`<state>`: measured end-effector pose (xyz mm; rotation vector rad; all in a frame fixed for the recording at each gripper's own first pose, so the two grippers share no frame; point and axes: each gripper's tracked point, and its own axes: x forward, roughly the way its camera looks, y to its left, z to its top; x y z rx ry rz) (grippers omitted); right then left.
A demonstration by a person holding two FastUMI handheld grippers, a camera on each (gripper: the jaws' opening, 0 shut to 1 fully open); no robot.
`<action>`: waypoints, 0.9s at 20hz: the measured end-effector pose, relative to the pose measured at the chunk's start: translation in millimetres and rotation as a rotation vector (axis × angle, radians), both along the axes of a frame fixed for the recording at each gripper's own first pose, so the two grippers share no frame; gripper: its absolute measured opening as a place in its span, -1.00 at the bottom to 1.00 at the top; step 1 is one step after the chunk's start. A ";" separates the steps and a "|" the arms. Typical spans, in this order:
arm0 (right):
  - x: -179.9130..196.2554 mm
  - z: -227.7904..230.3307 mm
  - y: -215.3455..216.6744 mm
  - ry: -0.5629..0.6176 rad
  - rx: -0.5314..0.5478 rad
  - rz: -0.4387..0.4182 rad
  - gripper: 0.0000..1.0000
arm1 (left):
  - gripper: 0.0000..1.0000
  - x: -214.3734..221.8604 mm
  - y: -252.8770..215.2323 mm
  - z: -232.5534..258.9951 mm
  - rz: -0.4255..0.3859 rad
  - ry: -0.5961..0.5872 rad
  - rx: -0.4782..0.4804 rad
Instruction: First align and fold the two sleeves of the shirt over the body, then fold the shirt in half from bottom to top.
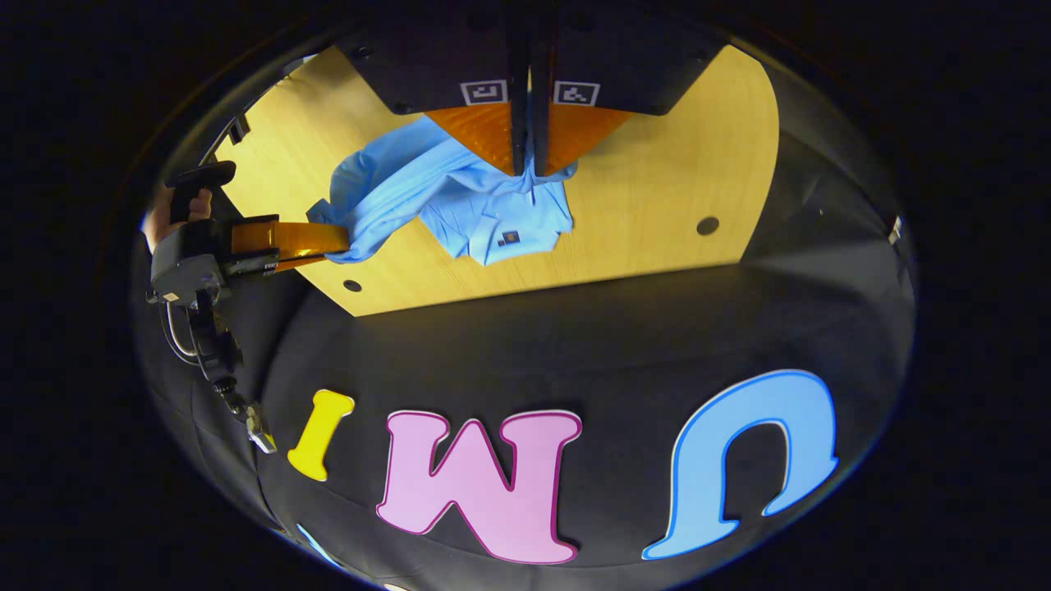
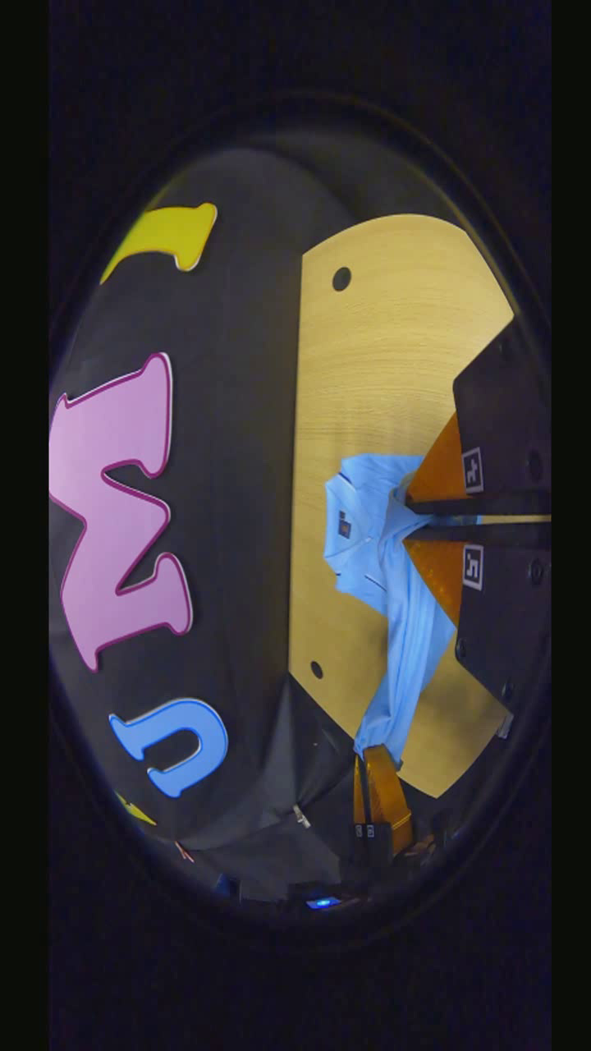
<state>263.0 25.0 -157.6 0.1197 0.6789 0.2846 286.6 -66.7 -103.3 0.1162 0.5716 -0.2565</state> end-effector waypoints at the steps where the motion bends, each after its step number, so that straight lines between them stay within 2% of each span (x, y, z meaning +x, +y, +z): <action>1: 16.3 1.8 0.1 -0.011 -0.001 -0.006 -0.84 | -0.88 16.3 1.0 1.4 -0.002 -0.004 -0.001; 7: 106.1 -24.9 3.9 -0.018 0.004 -0.057 -0.84 | -0.89 116.7 16.8 -36.7 0.050 0.021 0.011; 8: 118.1 -35.3 3.0 -0.012 -0.005 -0.062 -0.90 | -0.88 132.2 18.4 -47.5 0.060 0.029 -0.007; 9: 131.6 -46.3 3.1 -0.008 -0.007 -0.070 -0.84 | -0.88 150.0 21.7 -62.3 0.074 0.039 -0.023; 12: 166.7 -87.0 -3.6 0.027 -0.036 -0.099 -0.84 | -0.88 188.3 19.8 -95.0 0.087 0.035 -0.046; 13: 177.8 -100.1 -6.3 0.031 -0.040 -0.114 -0.90 | -0.88 200.5 18.6 -108.7 0.081 0.037 -0.049; 14: 185.6 -112.1 -6.7 0.037 -0.041 -0.133 -0.96 | -0.87 208.4 18.5 -120.0 0.085 0.040 -0.053; 15: 190.9 -123.9 -6.5 0.046 -0.037 -0.149 -0.72 | -0.84 218.1 21.7 -131.0 0.096 0.044 -0.055; 16: 195.9 -136.3 -3.1 0.057 -0.037 -0.157 -0.96 | -0.83 222.0 23.1 -135.5 0.109 0.041 -0.053; 17: 198.8 -144.0 -3.1 0.059 -0.050 -0.158 -0.96 | -0.80 226.1 28.7 -139.9 0.128 0.030 -0.037; 18: 199.7 -150.0 -3.9 0.055 -0.079 -0.156 -0.80 | -0.74 233.2 33.7 -142.4 0.141 0.013 -0.025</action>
